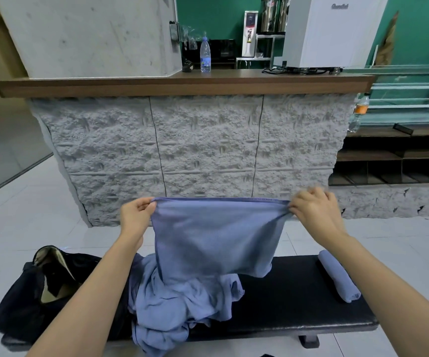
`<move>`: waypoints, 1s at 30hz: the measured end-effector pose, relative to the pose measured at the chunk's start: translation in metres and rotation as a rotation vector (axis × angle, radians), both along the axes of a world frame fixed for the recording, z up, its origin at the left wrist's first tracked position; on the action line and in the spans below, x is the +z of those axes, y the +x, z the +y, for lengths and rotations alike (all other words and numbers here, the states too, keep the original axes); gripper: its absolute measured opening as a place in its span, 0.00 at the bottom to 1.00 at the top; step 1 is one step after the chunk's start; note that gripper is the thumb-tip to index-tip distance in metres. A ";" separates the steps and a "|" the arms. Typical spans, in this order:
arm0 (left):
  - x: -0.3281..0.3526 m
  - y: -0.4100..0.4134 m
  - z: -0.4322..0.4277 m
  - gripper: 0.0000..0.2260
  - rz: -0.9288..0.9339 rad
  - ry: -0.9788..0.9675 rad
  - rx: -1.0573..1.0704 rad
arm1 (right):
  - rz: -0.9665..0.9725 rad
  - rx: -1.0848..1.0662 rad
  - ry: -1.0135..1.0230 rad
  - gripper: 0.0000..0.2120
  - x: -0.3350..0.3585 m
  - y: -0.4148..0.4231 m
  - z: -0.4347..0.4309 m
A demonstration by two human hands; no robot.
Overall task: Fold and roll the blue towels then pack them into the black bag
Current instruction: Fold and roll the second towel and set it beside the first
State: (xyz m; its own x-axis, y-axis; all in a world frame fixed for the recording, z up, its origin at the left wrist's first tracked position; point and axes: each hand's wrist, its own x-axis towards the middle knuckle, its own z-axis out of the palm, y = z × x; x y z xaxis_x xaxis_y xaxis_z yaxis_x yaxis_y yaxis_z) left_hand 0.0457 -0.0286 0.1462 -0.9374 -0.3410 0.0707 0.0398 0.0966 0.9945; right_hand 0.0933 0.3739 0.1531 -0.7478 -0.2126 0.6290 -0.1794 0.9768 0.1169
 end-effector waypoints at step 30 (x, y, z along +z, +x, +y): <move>0.003 -0.014 0.006 0.09 0.000 -0.042 0.012 | -0.583 -0.123 -0.658 0.05 0.000 -0.010 -0.001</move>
State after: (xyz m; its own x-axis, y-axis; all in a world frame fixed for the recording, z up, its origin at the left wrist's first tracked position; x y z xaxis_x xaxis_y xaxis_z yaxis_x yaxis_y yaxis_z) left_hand 0.0318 -0.0225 0.1492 -0.9333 -0.3489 0.0849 0.0380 0.1391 0.9895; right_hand 0.0837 0.3727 0.1532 -0.9811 0.1610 0.1069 0.0760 0.8299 -0.5527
